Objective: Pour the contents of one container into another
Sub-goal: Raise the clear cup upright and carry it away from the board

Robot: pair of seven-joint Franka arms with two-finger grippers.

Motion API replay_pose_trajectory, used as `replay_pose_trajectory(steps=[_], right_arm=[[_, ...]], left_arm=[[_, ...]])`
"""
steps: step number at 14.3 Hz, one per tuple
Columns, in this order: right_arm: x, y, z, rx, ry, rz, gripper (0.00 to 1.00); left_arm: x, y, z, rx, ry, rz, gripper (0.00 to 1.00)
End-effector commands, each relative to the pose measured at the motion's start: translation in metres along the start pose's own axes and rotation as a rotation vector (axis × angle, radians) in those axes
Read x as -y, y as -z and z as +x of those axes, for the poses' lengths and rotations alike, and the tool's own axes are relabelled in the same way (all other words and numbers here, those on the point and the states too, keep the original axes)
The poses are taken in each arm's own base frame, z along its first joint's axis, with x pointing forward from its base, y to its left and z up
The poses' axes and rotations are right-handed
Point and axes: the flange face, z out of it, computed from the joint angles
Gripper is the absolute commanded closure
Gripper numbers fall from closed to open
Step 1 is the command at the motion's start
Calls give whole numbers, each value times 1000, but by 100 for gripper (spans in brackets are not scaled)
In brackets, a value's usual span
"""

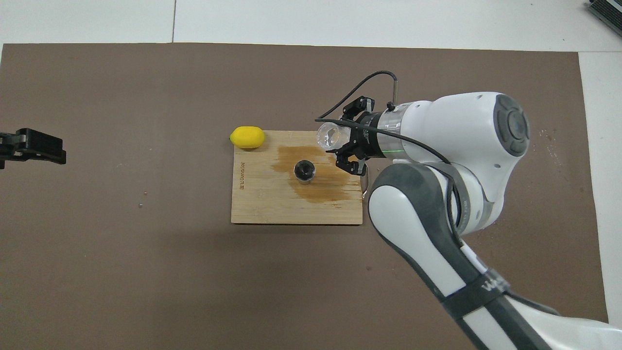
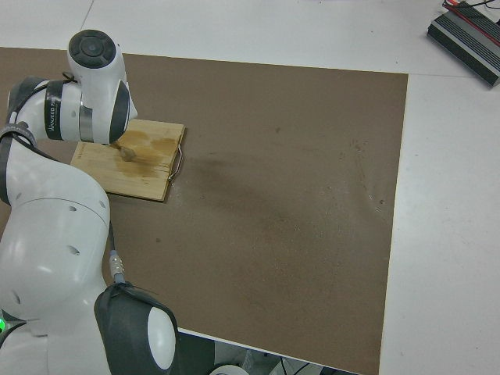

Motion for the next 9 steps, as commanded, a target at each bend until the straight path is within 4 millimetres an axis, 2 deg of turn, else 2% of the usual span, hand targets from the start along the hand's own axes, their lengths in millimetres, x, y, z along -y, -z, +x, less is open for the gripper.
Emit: replay_pose_trajectory(steps=[1,5,9], right_arm=[[14,22,38,105,-31,11,100],[37,57,103,189,-42,-32,100],[43,89,177,289,-38,-49,100]], left_arm=[[-5,4,-1,-3,-22,22,0],[-6,8,1,-32,-25,33,0],[-20,10,-5,-14,-53,46,0]])
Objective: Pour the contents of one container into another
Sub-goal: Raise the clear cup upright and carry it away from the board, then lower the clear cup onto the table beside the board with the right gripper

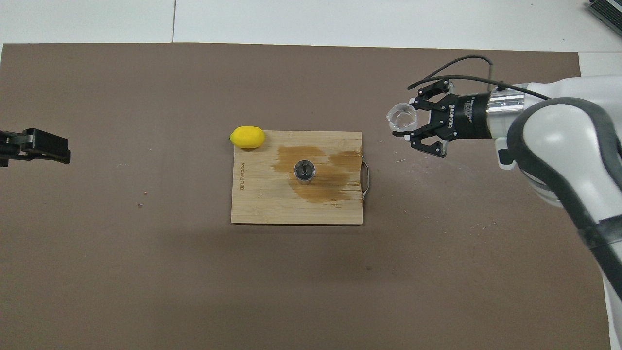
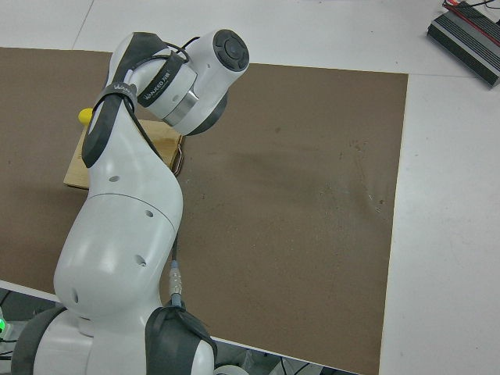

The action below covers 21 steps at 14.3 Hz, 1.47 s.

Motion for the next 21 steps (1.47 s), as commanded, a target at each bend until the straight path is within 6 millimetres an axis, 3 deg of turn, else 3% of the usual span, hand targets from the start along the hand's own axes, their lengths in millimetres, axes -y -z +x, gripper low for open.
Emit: replay_pose_trajectory(steps=[1,6,11,15,21], right_arm=[[-9,31,40,51,34,-7,100],[-8,80,112,167,6,-4,100],[-7,82,184,252,-52,34,100],[-2,42,219,349,-70,53,100],[-8,-34,217,435,-39,20,100]], left_arm=[[-4,7,-4,-4,-17,27,0],[-6,10,-6,-5,-18,20,0],[0,4,-7,18,-10,13,0],[-2,2,-8,24,-12,14,0],[1,1,-8,29,-4,14,0]])
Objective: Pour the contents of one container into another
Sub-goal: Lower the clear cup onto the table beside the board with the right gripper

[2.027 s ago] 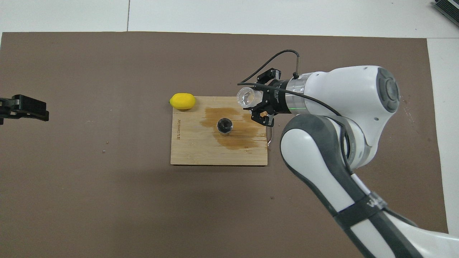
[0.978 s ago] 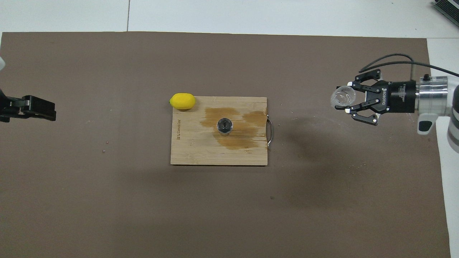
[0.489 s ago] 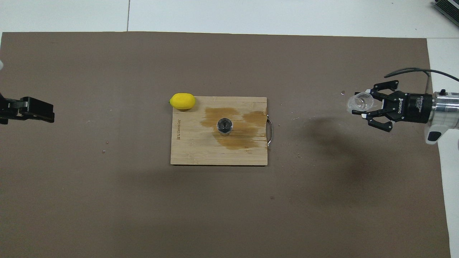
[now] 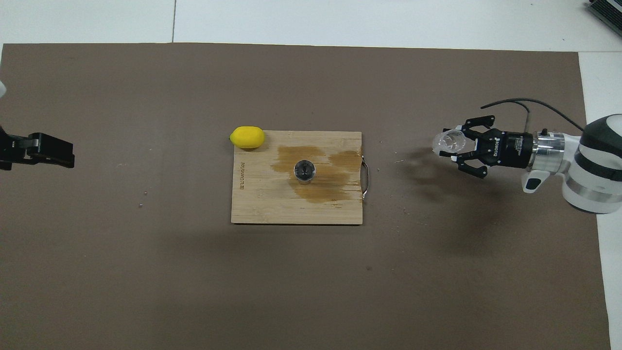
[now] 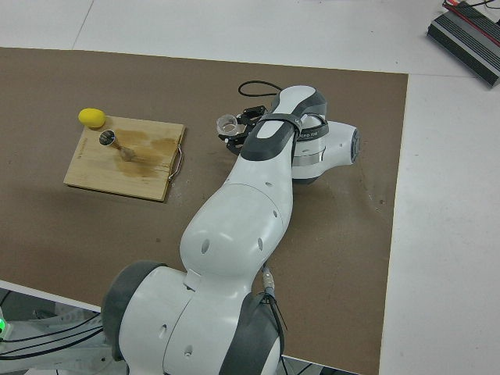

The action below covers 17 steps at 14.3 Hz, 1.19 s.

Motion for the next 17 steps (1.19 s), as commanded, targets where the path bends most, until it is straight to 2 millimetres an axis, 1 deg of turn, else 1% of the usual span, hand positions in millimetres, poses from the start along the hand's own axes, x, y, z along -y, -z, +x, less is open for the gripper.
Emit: replay_pose_trajectory(steps=[1,6,10,14,17], right_arm=[[-5,-17,14,47,22,15,100],[-24,-25,39,63,22,17,100],[-40,-22,57,45,37,28,100],[-44,-18,68,-9,27,46,100],[-44,-13,70,-20,31,42,100]], left_arm=[[4,1,-5,10,3,8,0],[4,2,-6,8,3,8,0],[4,2,-6,8,4,8,0],[4,3,-6,3,9,7,0],[1,3,-5,-5,12,7,0]])
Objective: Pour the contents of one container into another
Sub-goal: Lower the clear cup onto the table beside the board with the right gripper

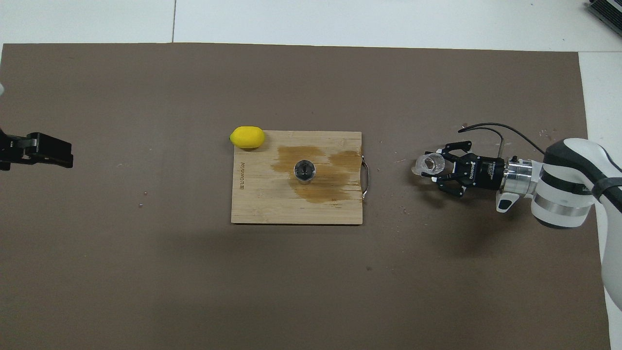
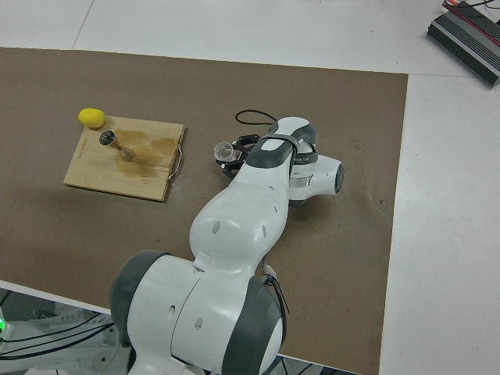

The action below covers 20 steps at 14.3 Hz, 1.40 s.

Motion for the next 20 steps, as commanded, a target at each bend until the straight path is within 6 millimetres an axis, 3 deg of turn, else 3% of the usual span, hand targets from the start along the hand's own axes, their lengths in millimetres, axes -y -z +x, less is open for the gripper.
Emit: replay_pose_trajectory(steps=[1,16,17,18,19,20], right_arm=[[-5,11,0,-11,24,14,100],[-14,18,15,-75,56,-6,100],[-14,19,17,-89,43,3,73],[-15,21,20,-105,16,13,55],[-15,21,21,-108,9,15,53],[-15,21,21,-106,4,14,45]], left_arm=[[1,4,-5,-5,10,7,0],[-2,4,-4,-9,46,-55,0],[-2,4,-4,-9,46,-55,0],[-3,4,-4,-9,45,-55,0],[-2,4,-4,-7,46,-55,0],[-2,4,-4,-9,46,-55,0]])
